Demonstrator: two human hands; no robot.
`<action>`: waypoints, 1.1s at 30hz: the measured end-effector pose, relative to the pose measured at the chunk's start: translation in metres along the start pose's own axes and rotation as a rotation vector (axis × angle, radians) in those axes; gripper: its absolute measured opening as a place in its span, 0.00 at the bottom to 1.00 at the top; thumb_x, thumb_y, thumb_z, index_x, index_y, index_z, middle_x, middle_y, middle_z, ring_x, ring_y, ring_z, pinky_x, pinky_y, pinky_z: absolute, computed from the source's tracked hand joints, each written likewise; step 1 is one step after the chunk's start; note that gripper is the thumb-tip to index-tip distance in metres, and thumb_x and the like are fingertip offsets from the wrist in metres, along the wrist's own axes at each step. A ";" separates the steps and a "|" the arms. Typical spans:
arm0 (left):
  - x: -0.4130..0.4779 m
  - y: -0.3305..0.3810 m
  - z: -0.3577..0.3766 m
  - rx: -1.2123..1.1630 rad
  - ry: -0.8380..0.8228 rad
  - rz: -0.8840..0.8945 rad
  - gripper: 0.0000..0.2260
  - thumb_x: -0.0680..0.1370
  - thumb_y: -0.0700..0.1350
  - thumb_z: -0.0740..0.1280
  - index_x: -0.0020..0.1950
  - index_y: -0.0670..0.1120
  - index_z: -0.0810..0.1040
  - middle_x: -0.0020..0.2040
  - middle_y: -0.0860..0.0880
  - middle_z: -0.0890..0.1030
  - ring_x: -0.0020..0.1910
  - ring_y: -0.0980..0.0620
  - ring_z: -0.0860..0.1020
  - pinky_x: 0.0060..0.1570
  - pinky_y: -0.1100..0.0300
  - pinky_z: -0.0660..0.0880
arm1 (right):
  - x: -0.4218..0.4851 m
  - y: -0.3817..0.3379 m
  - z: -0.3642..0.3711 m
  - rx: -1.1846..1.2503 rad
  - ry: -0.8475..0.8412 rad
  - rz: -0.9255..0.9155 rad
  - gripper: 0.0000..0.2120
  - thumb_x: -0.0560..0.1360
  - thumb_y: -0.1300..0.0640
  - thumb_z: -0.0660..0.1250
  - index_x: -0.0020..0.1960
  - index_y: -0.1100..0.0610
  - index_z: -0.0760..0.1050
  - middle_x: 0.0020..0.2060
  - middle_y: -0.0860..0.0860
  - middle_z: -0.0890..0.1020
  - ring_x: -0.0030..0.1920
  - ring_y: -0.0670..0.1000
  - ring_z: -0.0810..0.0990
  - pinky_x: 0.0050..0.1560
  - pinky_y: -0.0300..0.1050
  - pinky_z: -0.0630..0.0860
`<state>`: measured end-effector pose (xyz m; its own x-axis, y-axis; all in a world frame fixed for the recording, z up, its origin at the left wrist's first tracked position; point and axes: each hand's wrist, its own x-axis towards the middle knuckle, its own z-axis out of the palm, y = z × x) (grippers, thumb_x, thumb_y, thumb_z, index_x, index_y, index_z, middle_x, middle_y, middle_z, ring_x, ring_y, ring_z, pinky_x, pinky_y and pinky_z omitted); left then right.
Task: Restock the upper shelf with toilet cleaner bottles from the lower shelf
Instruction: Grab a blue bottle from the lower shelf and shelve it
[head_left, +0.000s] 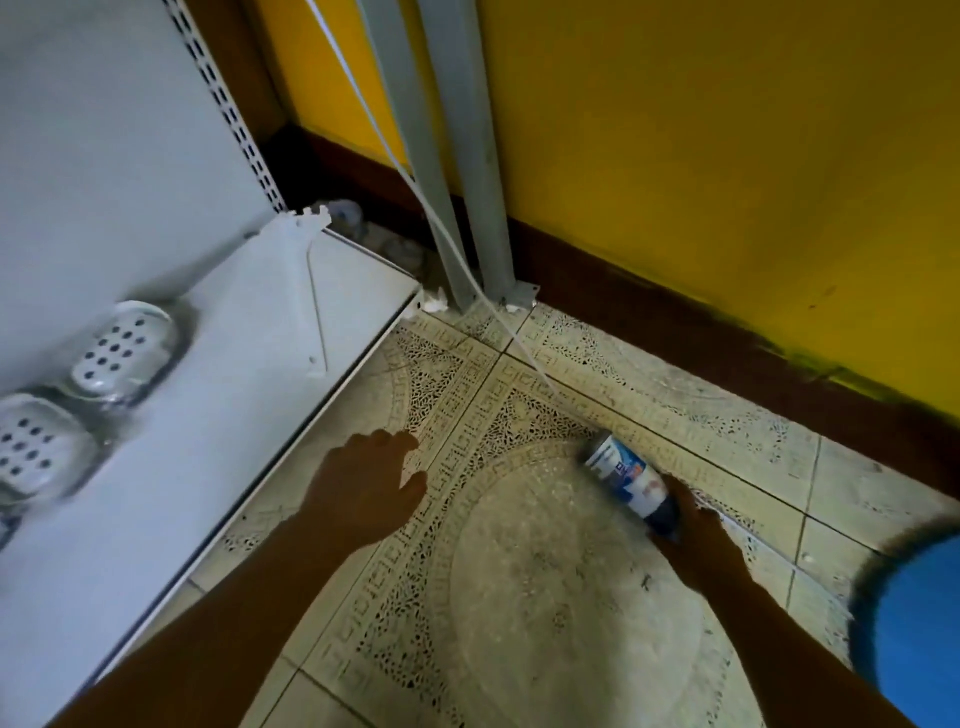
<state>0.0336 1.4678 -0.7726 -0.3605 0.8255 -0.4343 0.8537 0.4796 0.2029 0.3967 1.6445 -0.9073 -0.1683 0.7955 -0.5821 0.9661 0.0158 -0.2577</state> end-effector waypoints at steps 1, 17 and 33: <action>-0.002 -0.003 0.001 0.016 -0.007 -0.005 0.23 0.80 0.61 0.57 0.74 0.54 0.66 0.66 0.50 0.75 0.64 0.48 0.73 0.64 0.52 0.69 | -0.002 -0.003 -0.002 0.011 0.006 -0.003 0.41 0.71 0.46 0.73 0.77 0.45 0.54 0.65 0.60 0.75 0.60 0.62 0.78 0.60 0.62 0.77; -0.070 0.041 -0.146 -0.152 0.114 -0.045 0.23 0.80 0.56 0.60 0.73 0.49 0.68 0.67 0.46 0.75 0.65 0.44 0.73 0.62 0.52 0.69 | -0.139 -0.122 -0.157 -0.085 0.177 -0.206 0.23 0.67 0.48 0.78 0.59 0.53 0.81 0.49 0.54 0.85 0.47 0.56 0.82 0.44 0.42 0.73; -0.316 0.110 -0.485 -0.439 0.348 0.061 0.35 0.71 0.62 0.73 0.74 0.56 0.66 0.72 0.55 0.71 0.69 0.55 0.68 0.65 0.61 0.63 | -0.502 -0.347 -0.533 0.010 0.297 -0.771 0.27 0.61 0.44 0.81 0.57 0.46 0.79 0.48 0.44 0.82 0.46 0.44 0.79 0.40 0.34 0.76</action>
<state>0.0593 1.4037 -0.1871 -0.4817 0.8694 -0.1102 0.6672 0.4454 0.5971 0.2502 1.5623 -0.1141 -0.7232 0.6906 -0.0109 0.5984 0.6186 -0.5091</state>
